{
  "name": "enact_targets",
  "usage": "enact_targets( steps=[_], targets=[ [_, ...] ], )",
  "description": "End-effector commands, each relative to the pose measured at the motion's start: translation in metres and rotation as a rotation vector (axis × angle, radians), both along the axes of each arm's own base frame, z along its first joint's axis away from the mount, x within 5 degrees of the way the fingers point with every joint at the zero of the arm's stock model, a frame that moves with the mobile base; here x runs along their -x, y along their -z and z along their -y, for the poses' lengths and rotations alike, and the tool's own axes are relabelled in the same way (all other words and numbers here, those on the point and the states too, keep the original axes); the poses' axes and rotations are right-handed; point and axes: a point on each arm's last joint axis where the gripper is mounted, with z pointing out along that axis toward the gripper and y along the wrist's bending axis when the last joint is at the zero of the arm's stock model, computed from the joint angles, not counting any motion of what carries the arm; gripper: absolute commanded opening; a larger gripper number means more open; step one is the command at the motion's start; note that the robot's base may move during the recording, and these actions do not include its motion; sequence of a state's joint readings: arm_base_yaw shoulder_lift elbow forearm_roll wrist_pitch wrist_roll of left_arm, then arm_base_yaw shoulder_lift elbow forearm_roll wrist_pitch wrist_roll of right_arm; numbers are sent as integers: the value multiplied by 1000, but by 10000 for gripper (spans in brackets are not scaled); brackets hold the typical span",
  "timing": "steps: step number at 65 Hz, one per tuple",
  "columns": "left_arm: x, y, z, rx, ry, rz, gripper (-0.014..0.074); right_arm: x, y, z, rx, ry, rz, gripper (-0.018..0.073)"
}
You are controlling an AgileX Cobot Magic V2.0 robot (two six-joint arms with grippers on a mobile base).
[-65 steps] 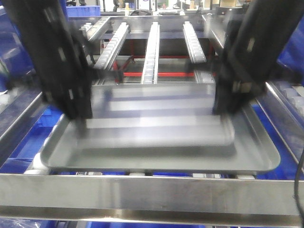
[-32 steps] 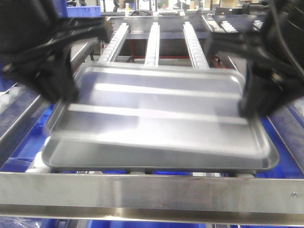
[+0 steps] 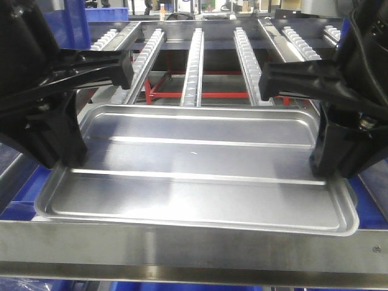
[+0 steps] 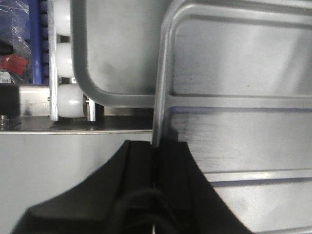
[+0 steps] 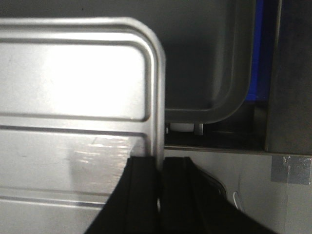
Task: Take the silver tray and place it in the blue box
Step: 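Lift the tray with both grippers off the rollers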
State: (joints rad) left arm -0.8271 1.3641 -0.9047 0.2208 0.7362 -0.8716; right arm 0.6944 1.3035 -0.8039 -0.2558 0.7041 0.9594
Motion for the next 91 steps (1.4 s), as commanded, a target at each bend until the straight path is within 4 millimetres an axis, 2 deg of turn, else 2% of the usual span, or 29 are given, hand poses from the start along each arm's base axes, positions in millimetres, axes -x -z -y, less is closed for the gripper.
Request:
enact_targets(
  steps=[1,91],
  targets=[
    [2,-15,-3,9,4,42,-104,-2,-15,3,3,-16,75,59],
    [2,-15,-3,10,8,43,-104,-2,-15,3,4,-16,73,59]
  ],
)
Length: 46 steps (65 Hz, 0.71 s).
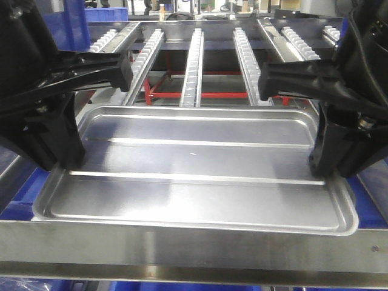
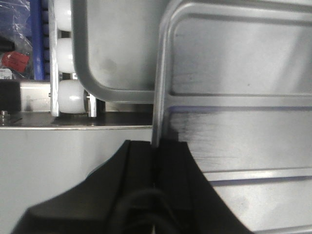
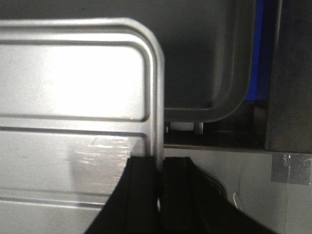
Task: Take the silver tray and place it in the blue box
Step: 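Lift the tray with both grippers off the rollers, then hold the tray level in both grippers while the base turns away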
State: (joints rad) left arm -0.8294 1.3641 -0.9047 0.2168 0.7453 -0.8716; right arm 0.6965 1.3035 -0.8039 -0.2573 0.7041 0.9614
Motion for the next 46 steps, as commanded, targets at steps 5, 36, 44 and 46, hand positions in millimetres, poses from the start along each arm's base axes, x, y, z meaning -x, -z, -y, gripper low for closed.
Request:
enact_targets(
  steps=[5,36,44,46],
  targets=[
    [1,-16,-3,15,9,51,-104,-2,-15,4,4,-15,73,59],
    [1,-16,-3,15,9,51,-104,-2,-15,4,4,-15,73,59],
    [1,-16,-3,16,9,52,-104,-2,-15,4,4,-14,72,59],
    [1,-16,-3,16,9,52,-104,-2,-15,4,4,-14,72,59]
  ],
)
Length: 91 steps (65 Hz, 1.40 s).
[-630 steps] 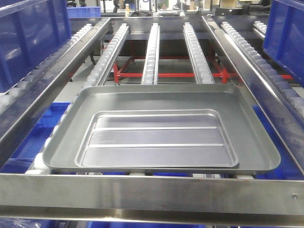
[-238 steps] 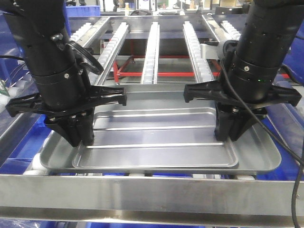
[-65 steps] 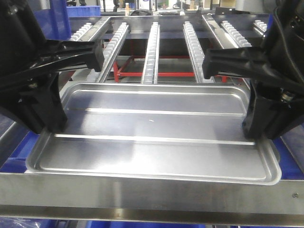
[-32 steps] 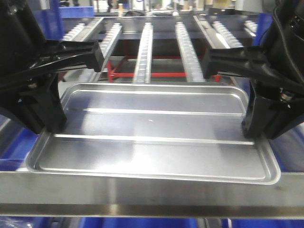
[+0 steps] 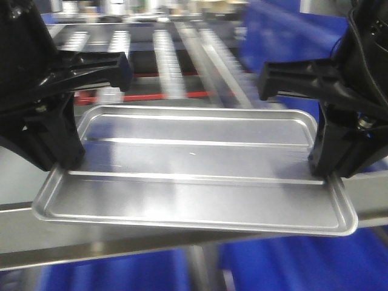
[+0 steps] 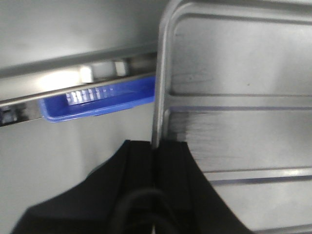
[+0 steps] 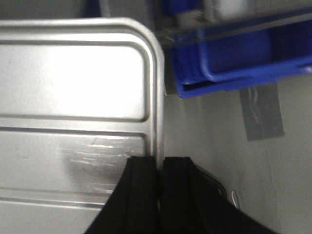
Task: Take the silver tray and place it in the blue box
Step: 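Hold the tray level in both grippers while the base turns away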
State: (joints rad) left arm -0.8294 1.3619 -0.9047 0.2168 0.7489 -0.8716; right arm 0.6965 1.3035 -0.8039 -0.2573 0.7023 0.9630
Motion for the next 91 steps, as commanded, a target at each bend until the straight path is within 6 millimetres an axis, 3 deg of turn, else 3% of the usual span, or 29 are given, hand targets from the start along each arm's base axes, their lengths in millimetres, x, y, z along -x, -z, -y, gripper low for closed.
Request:
enact_targets(
  steps=[1,91],
  targets=[
    [1,-15,-2,17,10,53,-104,-2,-15,4,7,-15,71,59],
    [1,-15,-2,17,10,53,-104,-2,-15,4,11,-14,66,59]
  ],
)
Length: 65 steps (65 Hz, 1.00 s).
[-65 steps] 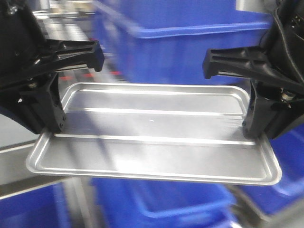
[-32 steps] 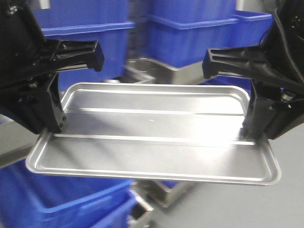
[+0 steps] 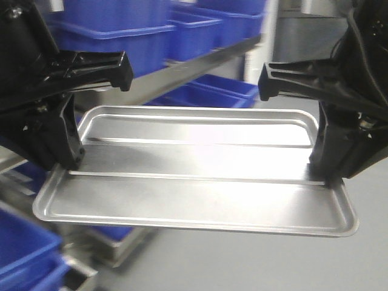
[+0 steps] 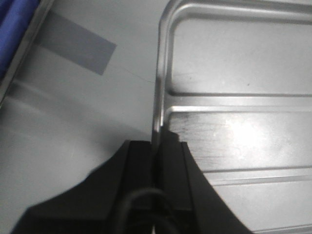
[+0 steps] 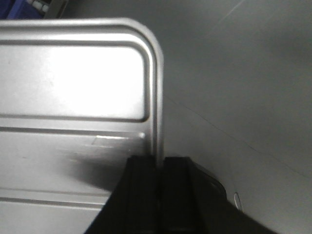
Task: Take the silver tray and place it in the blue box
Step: 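Hold the tray level in both grippers while the base turns away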
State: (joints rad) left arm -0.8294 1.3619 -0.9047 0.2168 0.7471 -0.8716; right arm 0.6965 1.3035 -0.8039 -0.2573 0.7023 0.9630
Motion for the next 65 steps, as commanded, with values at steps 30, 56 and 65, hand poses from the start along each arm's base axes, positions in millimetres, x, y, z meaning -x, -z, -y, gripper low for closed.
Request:
enact_targets(
  steps=[30,56,65],
  targets=[
    [1,-15,-2,16,10,51,-104,-2,-15,5,12,-13,66,59],
    [1,-15,-2,16,10,51,-104,-2,-15,5,12,-13,66,59],
    [1,-15,-2,16,10,51,-104,-2,-15,5,12,-13,66,59]
  ],
)
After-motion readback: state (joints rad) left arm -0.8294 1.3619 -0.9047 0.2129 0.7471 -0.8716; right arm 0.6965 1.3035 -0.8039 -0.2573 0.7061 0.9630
